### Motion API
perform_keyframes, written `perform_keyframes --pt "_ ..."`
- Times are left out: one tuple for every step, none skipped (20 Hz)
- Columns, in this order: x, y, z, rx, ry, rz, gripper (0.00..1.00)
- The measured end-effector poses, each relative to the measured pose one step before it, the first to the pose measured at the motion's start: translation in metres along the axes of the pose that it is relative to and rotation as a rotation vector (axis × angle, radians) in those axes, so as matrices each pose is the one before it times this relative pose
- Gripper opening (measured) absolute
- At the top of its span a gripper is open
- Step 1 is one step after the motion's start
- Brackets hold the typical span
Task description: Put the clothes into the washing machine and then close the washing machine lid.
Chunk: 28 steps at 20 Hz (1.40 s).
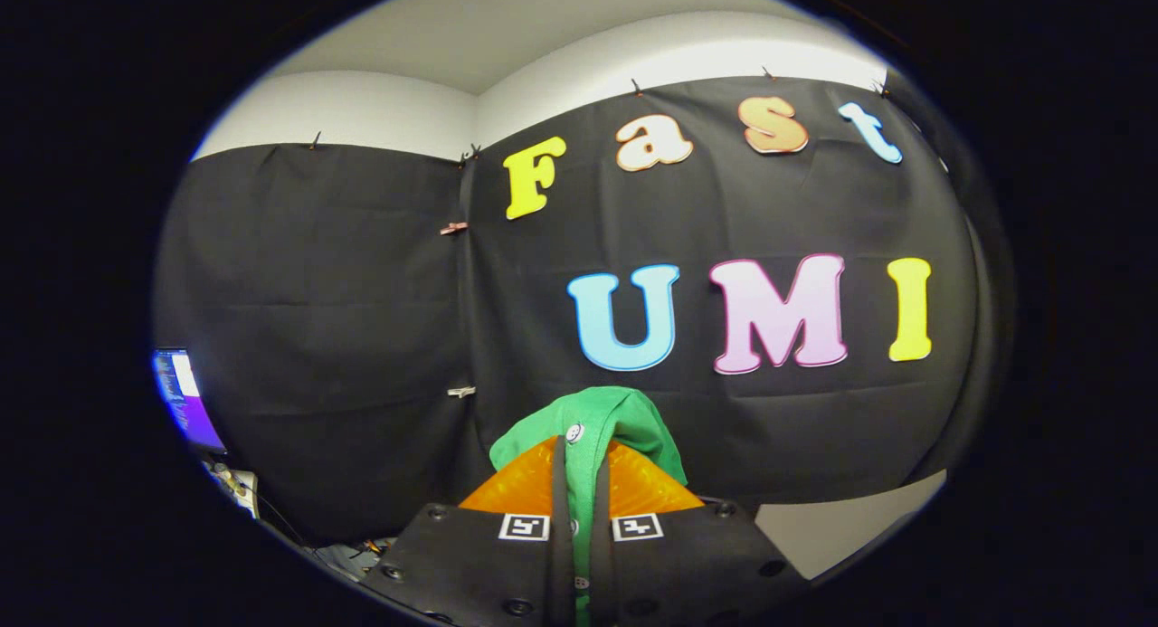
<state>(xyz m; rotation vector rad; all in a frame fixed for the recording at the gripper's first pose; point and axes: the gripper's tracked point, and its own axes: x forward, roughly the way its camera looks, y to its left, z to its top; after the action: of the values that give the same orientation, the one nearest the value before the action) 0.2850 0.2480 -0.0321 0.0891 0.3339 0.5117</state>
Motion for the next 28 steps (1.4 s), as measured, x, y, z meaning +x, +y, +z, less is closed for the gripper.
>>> perform_keyframes --pt "0.00942 0.00402 -0.00963 -0.00336 0.01851 0.01291 0.11" --pt "0.01016 0.00281 -0.01051 -0.00190 0.02128 0.00777 0.11" --pt "0.01012 0.00107 -0.01017 0.00169 0.01844 0.00658 0.11" --pt "0.01068 0.00167 -0.00875 0.00410 0.01641 0.00716 0.10" --pt "0.00989 0.00075 -0.00981 0.00552 0.01701 0.00812 0.11" --pt "0.01040 0.00016 -0.00962 0.00564 0.01659 0.00765 0.11" --pt "0.00911 -0.00040 -0.01101 0.00276 0.01975 0.00637 0.11" --pt "0.00917 -0.00074 -0.01287 -0.00038 0.02703 0.00330 0.11" --pt "0.01044 -0.00233 -0.01304 -0.00030 0.02792 -0.00007 0.11" --pt "0.01184 -0.00301 -0.01190 0.00070 0.02492 0.00085 0.11" --pt "0.01179 -0.00299 -0.01006 0.00070 0.02265 0.00226 0.11" --pt "0.01149 -0.00305 -0.01082 0.00170 0.02318 0.00367 0.11" --pt "0.01099 -0.00300 -0.01096 0.00385 0.02414 0.00462 0.11" --pt "0.01090 -0.00241 -0.01254 0.00352 0.02791 0.00707 0.11" --pt "0.01161 -0.00331 -0.01181 0.00171 0.02902 0.00831 0.11" --pt "0.01148 -0.00391 -0.01082 0.00433 0.03000 0.00844 0.11" --pt "0.01050 -0.00344 -0.01130 0.01095 0.02908 0.01190 0.11" --pt "0.00923 -0.00542 -0.01279 0.02039 0.03558 0.00687 0.11" --pt "0.00854 -0.00719 -0.01228 0.02017 0.03881 -0.01095 0.11" --pt "0.00739 -0.00421 -0.01024 0.00834 0.03005 -0.00586 0.11" --pt "0.00604 -0.00643 -0.00713 0.00539 0.01943 -0.00424 0.11" --pt "0.00520 -0.00507 -0.00669 -0.00809 0.01766 -0.00905 0.11" --pt "0.00240 -0.00243 -0.00644 -0.01217 0.01615 -0.00500 0.11" --pt "0.00619 -0.00428 -0.00650 -0.01985 0.01413 -0.01743 0.11" --pt "0.00200 -0.00243 -0.00508 -0.01681 0.01476 -0.01036 0.14" --pt "0.00319 -0.00043 -0.00578 -0.01373 0.01712 -0.00168 0.14" --pt "0.00245 -0.00014 -0.00531 -0.00378 0.01917 -0.00173 0.16" --pt "0.00330 -0.00216 -0.00439 0.00725 0.01529 -0.00203 0.30"
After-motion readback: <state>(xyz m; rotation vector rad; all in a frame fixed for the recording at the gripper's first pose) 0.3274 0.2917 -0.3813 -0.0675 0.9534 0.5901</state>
